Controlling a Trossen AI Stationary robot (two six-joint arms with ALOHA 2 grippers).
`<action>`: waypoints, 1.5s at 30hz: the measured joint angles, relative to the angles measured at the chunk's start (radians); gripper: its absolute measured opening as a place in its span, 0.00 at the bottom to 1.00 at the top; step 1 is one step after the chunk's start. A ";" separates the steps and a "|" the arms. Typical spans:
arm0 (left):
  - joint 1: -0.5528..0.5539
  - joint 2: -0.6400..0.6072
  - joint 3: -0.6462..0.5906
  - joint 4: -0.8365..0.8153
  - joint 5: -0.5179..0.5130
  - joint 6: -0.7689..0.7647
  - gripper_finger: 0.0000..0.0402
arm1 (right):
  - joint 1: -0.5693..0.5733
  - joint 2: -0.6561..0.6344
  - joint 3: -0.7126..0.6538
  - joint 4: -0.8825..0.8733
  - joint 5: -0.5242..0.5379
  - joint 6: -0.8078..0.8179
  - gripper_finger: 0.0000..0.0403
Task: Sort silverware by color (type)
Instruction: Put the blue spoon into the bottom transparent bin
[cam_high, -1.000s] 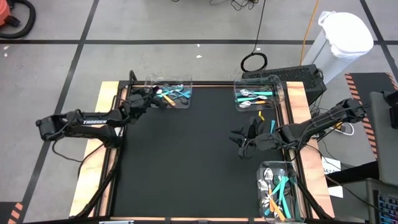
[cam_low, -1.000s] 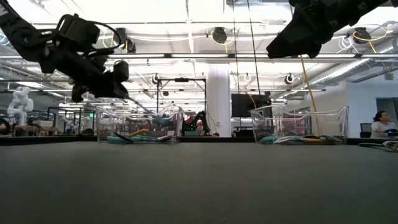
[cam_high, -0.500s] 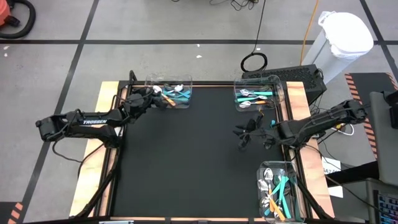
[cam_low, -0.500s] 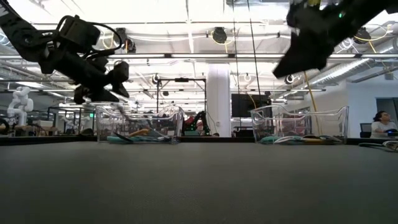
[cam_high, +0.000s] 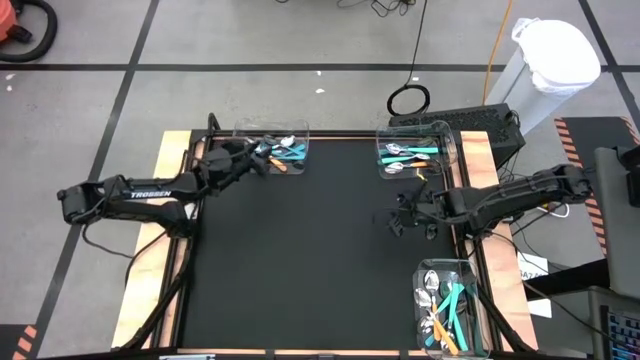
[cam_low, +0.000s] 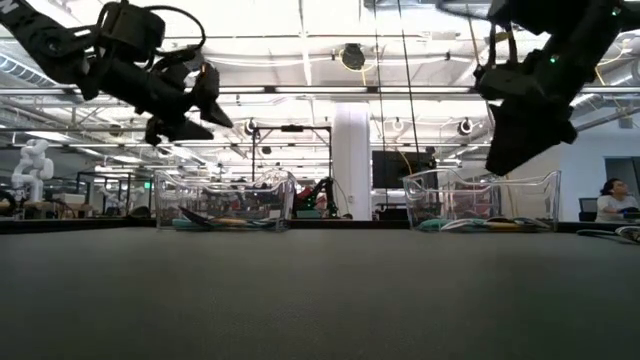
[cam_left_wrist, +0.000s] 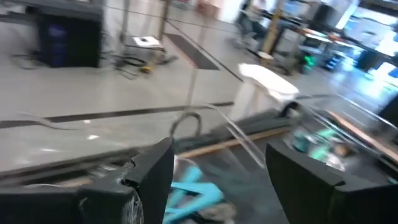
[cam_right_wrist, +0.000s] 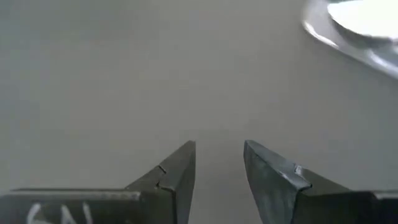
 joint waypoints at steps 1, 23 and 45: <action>-0.023 0.003 0.001 0.000 0.000 0.000 0.63 | -0.006 0.000 0.000 -0.023 0.000 0.033 0.33; -0.471 0.384 0.001 0.387 -0.267 0.025 0.63 | -0.046 0.093 -0.001 -0.443 -0.178 0.270 0.33; -0.484 0.572 0.001 0.565 -0.312 0.025 0.63 | -0.202 0.363 -0.001 -0.484 -0.353 -0.102 0.33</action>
